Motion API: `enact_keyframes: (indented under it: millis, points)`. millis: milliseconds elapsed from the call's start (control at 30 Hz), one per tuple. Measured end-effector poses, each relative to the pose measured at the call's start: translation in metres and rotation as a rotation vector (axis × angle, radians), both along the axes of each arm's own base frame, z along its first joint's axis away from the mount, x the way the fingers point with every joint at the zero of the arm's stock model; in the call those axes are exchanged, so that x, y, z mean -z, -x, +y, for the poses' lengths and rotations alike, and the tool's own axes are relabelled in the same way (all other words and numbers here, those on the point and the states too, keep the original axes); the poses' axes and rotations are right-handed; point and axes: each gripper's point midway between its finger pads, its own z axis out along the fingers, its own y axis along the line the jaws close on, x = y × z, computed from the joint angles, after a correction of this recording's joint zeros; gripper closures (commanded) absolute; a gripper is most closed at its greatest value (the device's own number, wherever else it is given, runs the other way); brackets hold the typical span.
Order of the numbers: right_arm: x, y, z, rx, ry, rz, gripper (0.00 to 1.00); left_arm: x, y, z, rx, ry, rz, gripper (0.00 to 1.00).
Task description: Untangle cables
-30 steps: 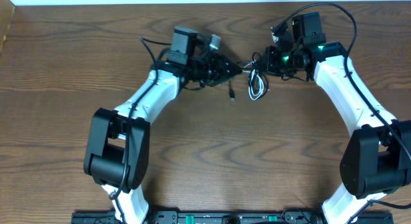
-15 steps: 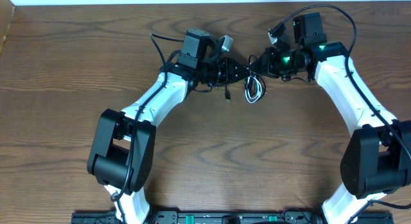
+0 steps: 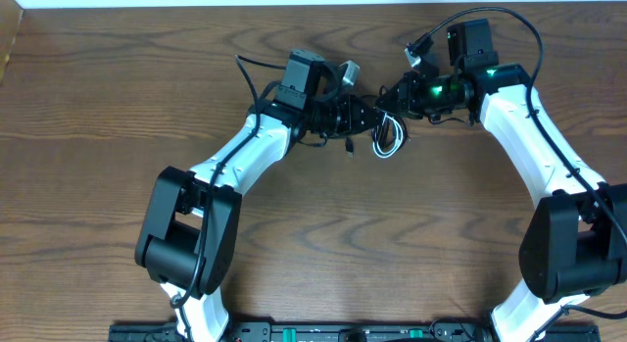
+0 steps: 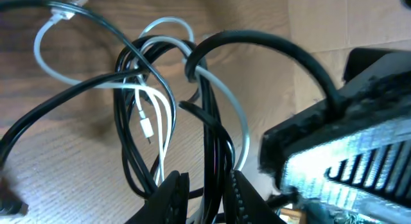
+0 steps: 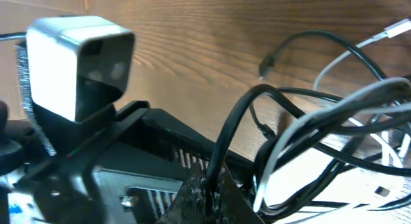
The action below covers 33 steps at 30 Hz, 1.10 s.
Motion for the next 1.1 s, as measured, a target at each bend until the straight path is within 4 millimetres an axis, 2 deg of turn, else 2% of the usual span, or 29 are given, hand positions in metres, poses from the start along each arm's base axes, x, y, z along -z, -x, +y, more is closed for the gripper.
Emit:
enact_keyframes:
  millis: [200,267,300,533,600,767,967,1100]
  points:
    - [-0.001,0.001,0.001,-0.004,-0.006,0.002,0.99,0.008,0.009,0.002,0.012,-0.026,0.038,0.81]
    - [-0.001,0.001,0.001,-0.004,-0.007,0.002,0.99,0.008,0.01,0.001,0.018,-0.027,0.036,0.91]
    - [-0.001,0.001,0.001,-0.004,-0.007,0.002,0.99,0.008,0.01,0.0,0.022,-0.027,0.031,0.92]
    - [0.001,0.001,-0.002,0.003,-0.003,0.012,0.99,0.011,0.017,-0.004,0.037,-0.038,0.042,0.93]
    - [0.006,0.002,-0.01,0.026,0.026,0.035,0.99,0.015,0.019,-0.001,0.028,-0.061,0.061,0.93]
    - [0.034,0.006,-0.051,0.144,0.215,0.121,0.99,0.033,0.018,0.015,0.006,-0.163,0.051,0.92]
    - [0.066,0.027,-0.109,0.253,0.572,0.218,0.99,0.069,0.011,0.068,-0.13,-0.406,0.108,0.93]
    - [0.071,0.039,-0.132,0.272,0.744,0.239,0.99,0.08,0.003,0.094,-0.203,-0.508,0.108,0.93]
